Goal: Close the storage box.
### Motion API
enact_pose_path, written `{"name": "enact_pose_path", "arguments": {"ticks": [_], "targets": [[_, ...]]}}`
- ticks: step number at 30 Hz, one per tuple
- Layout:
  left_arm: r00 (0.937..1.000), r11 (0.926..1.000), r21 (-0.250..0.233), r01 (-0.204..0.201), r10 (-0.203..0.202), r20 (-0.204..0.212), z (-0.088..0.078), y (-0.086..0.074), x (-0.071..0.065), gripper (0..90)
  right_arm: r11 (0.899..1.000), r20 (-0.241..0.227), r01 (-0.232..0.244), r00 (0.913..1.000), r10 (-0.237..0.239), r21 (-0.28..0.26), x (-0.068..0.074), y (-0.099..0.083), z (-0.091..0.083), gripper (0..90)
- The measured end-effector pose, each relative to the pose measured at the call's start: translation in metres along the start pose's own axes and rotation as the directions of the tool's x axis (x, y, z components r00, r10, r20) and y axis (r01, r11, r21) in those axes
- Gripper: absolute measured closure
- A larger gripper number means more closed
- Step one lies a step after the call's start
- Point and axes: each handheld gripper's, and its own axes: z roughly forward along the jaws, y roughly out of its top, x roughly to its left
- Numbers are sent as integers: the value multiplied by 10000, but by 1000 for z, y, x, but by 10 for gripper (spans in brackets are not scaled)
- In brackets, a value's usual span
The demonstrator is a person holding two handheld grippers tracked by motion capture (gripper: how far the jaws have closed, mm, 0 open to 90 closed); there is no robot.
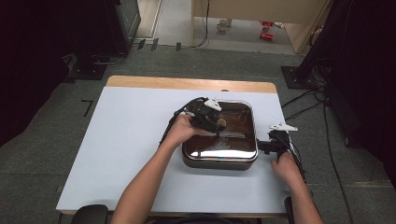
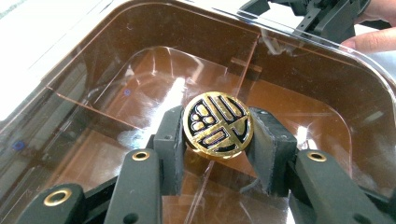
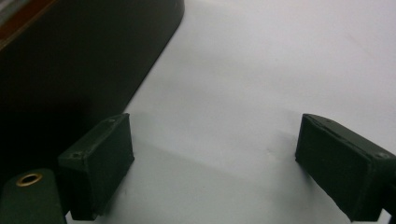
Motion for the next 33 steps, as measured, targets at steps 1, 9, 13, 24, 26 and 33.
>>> {"name": "enact_pose_path", "arguments": {"ticks": [1,9,13,24,26,33], "targets": [[10000,10000,-10,7,-7,64,-1,0,0,591,10000,-2,8,10000,-8,-6,0,0,0,106],[9996,9995,279,-120,113,242,-2,-2,1,591,10000,-2,1,10000,-1,1,0,0,0,106],[10000,9997,233,-37,35,85,-1,-2,0,587,10000,4,4,10000,-4,2,0,0,0,106],[9998,9996,171,213,-214,26,-1,-4,0,584,10000,1,4,10000,-4,0,0,0,0,106],[9996,9994,174,284,-285,72,-1,-4,0,587,10000,1,0,10000,0,0,0,0,0,106],[9992,9988,300,391,-393,52,-3,-2,0,591,10000,-3,-9,10000,9,3,0,0,0,106]]}}
